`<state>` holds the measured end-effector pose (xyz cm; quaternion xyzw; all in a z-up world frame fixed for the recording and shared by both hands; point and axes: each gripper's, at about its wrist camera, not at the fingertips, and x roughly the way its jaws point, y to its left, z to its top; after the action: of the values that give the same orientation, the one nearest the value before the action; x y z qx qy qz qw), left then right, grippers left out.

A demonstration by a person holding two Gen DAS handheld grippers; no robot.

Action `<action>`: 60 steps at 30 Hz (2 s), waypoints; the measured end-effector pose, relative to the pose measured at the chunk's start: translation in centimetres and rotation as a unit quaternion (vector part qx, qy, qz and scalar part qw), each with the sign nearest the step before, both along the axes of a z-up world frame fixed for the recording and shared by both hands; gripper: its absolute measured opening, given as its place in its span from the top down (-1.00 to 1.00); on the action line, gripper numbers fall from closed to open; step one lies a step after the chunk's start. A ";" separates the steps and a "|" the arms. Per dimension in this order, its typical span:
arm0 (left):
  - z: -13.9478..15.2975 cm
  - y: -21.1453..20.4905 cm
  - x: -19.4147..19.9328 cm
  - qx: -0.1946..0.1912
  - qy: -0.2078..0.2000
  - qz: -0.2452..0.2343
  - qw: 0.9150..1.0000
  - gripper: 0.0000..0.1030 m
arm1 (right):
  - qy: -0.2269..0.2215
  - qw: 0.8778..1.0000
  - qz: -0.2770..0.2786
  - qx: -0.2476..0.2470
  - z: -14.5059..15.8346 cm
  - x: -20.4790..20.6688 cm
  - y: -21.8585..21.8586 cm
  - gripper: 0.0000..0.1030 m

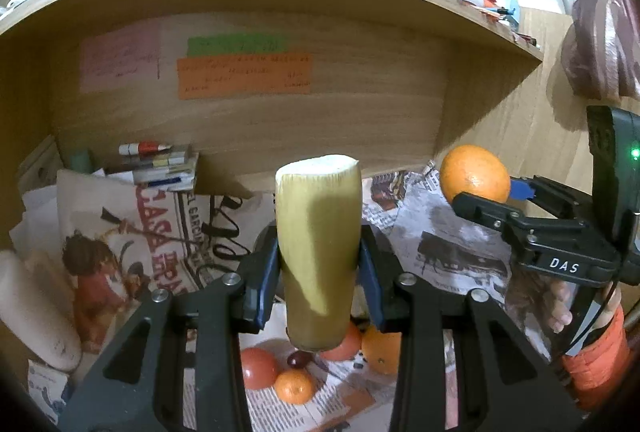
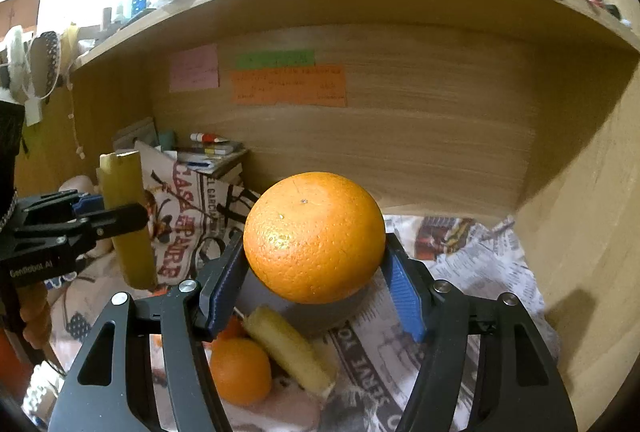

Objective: Organize fruits
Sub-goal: 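Lift the green cylinder and orange and carry both toward the dark plate, then lower the cylinder and orange onto the plate and open both tools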

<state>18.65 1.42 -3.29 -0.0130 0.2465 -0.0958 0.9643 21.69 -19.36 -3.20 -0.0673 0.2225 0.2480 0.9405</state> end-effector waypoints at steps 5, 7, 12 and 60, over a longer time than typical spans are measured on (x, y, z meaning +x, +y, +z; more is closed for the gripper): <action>-0.3 -0.5 2.3 0.019 0.009 0.000 1.000 0.28 | 0.011 1.000 0.006 -0.007 -0.4 2.1 1.3 -0.21; -0.6 -0.6 3.2 0.023 0.014 0.001 1.000 0.28 | 0.013 1.000 0.007 -0.017 -0.6 3.0 1.7 -0.21; -1.7 -0.3 6.0 0.023 0.035 0.005 0.999 0.28 | 0.018 0.999 0.007 -0.036 -0.9 5.2 2.7 -0.21; -9.3 1.0 18.6 0.015 0.188 -0.005 0.982 0.28 | 0.206 0.971 0.024 -0.119 -12.1 16.9 5.1 -0.24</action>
<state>37.21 2.45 -12.60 -0.0147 0.4248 -0.0925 0.9004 38.55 -14.24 -15.31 -0.1315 0.4373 0.2512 0.8535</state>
